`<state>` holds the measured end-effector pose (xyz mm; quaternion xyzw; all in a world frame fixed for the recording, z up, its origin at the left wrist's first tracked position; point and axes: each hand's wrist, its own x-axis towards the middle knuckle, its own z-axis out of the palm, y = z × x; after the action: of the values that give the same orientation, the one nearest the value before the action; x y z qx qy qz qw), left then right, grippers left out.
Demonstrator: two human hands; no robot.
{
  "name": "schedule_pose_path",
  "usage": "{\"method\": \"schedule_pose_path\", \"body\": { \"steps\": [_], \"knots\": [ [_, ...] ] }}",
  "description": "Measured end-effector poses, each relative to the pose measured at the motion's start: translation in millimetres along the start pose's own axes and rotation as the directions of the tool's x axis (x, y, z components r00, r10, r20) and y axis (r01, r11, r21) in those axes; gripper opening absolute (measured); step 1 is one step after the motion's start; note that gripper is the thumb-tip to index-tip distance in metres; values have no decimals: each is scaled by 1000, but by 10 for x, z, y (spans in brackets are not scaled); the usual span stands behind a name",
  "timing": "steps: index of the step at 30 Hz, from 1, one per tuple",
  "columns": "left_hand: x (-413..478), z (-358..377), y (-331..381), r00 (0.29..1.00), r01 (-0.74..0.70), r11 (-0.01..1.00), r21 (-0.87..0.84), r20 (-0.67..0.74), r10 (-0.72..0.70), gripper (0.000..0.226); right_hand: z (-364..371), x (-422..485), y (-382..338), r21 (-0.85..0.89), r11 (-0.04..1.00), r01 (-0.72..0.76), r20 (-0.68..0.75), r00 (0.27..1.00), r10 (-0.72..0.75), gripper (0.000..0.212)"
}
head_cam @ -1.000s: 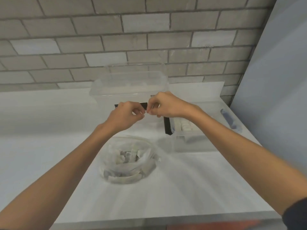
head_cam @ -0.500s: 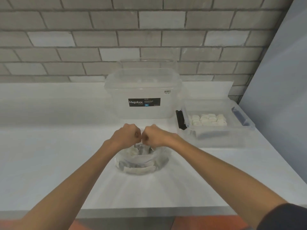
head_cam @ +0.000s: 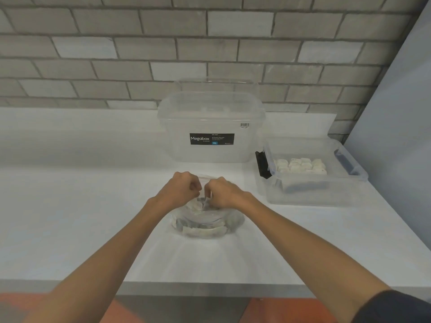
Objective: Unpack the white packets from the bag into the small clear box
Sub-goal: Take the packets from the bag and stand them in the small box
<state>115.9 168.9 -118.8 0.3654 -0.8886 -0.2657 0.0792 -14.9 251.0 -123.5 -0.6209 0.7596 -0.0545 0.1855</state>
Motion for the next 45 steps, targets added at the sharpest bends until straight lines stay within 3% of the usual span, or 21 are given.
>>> {"method": "schedule_pose_path", "body": {
  "steps": [7, 10, 13, 16, 23, 26, 30, 35, 42, 45],
  "knots": [
    [-89, -77, -24, 998, 57, 978, -201, -21, -62, 10, -234, -93, 149, 358, 934, -17, -157, 985, 78, 8],
    [-117, -107, -13, 997, 65, 951, -302, -16, -73, 6, -306, -160, 190, 653, 755, -60, -105, 980, 169, 11],
    [-124, -122, 9, 995, 76, 904, -421, -27, -97, 9, -315, -178, 199, 766, 639, -70, -52, 984, 171, 15],
    [-117, -172, 42, 991, 59, 894, -444, -79, -105, 11, -286, -162, 178, 771, 634, -65, -49, 986, 161, 17],
    [-99, -369, 48, 979, -11, 962, -273, -197, -45, 8, -68, -50, -31, 443, 893, -79, -32, 994, 104, 18],
    [-119, -430, 67, 973, -27, 977, -209, -228, -22, 8, 67, 50, -145, 345, 936, -76, -19, 996, 88, 22],
    [-160, -472, 39, 973, -43, 980, -194, -231, -3, 7, 159, 114, -221, 384, 919, -87, -43, 993, 113, 28],
    [-213, -513, 20, 974, -27, 963, -270, -224, -35, 19, 181, 136, -246, 458, 883, -100, -91, 983, 159, 17],
    [-203, -524, 68, 977, 28, 936, -352, -187, -100, 8, 22, 53, -176, 521, 844, -126, -98, 974, 206, 11],
    [-183, -501, 97, 976, 26, 926, -376, -193, -105, 25, -38, -12, -116, 533, 836, -131, -77, 976, 202, 11]
  ]
}}
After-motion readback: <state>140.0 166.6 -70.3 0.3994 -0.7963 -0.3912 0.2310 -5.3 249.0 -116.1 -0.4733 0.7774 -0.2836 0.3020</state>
